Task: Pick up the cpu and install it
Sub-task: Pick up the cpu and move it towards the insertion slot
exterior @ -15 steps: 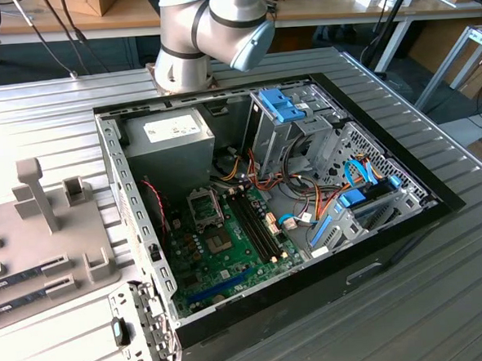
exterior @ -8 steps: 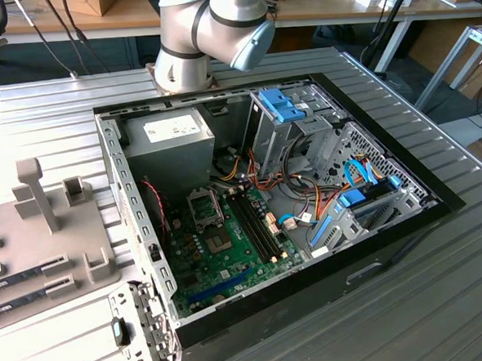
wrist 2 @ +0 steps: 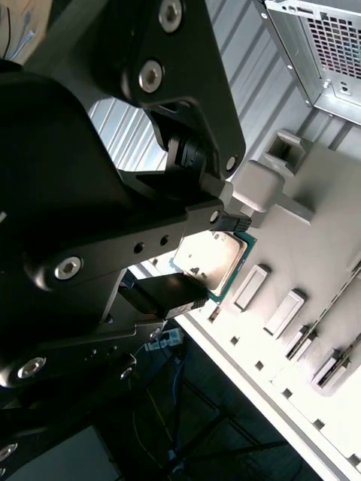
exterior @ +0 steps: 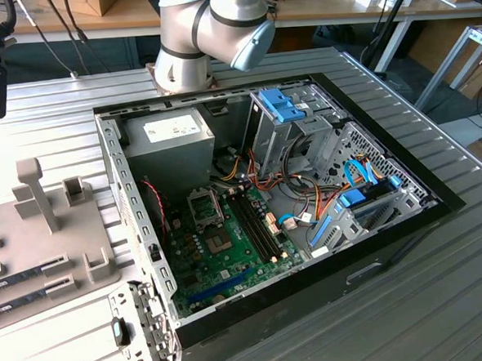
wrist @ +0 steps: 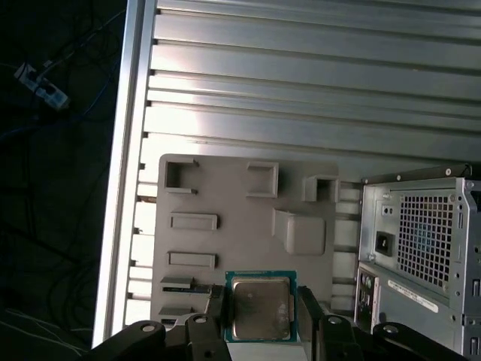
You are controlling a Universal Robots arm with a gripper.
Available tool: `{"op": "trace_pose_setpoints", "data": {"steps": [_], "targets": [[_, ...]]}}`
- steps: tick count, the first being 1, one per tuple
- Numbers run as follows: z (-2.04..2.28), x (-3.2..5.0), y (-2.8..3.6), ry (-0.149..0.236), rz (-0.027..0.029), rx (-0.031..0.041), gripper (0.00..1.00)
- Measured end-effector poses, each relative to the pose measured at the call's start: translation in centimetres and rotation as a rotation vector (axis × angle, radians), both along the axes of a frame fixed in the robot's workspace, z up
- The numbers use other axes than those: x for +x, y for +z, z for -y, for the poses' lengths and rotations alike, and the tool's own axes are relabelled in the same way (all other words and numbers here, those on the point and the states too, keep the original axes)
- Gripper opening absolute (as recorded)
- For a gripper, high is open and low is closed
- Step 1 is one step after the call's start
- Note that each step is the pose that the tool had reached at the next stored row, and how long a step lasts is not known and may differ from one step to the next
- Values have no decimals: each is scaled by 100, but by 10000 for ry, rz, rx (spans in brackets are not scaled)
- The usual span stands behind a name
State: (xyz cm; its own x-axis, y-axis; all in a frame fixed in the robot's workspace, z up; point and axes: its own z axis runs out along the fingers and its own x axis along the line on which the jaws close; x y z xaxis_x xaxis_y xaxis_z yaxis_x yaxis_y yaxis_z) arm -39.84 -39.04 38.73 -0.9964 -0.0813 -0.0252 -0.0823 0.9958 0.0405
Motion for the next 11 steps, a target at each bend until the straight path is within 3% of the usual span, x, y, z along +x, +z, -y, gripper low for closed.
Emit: {"op": "trace_pose_setpoints", "data": {"steps": [11], "targets": [[0, 75, -5, -1, 1, -1, 47]]}}
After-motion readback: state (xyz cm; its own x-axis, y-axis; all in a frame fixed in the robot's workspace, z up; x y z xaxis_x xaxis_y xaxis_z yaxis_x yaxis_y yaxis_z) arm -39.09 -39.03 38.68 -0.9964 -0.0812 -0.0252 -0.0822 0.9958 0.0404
